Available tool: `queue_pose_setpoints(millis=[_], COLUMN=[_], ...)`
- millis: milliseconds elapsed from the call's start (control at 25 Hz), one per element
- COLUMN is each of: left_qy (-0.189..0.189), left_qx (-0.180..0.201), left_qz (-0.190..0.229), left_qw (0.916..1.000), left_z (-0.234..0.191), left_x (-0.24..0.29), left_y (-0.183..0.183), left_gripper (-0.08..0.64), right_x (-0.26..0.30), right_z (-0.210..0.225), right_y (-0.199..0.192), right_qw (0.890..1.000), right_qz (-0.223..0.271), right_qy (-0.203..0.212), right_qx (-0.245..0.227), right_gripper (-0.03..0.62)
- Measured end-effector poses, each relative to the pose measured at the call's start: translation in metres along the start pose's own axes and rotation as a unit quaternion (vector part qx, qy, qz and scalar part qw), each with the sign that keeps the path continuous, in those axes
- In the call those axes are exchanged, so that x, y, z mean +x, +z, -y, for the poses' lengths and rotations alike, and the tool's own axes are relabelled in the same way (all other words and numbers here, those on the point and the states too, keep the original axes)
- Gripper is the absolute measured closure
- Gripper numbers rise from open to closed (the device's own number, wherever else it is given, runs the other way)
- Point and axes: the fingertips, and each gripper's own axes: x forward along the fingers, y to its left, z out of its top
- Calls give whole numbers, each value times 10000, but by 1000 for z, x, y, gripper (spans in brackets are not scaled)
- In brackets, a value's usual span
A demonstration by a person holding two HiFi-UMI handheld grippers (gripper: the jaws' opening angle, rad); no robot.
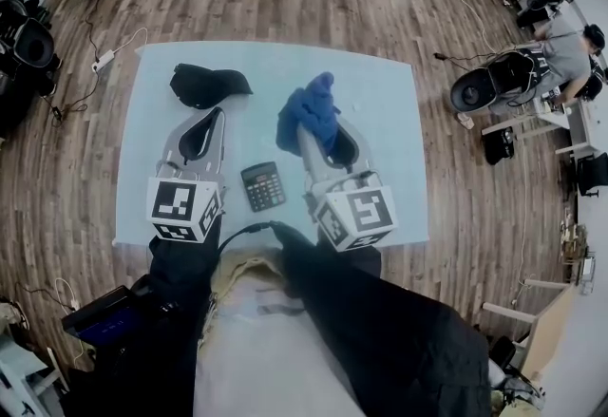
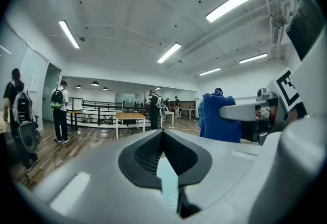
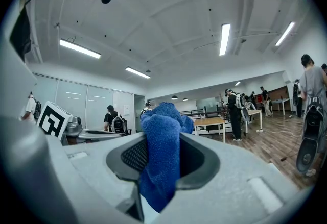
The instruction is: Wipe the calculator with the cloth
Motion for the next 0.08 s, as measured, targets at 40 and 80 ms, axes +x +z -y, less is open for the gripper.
queue_pose_setpoints(millis=[40,80], left_qy=[13,26], left_qx=[-1,-1], left_qz=[-11,-22], left_qw=[10000,10000], left_z=[-1,-2], left_x=[0,1], left_y=[-1,-2], left_gripper=[561,561], right_x=[1,2], right_z=[0,1], right_y=[-1,-2], right_qw=[10000,10000], right_qz=[-10,-19], right_qy=[4,8], right_qx=[7,15], right_gripper=[462,462])
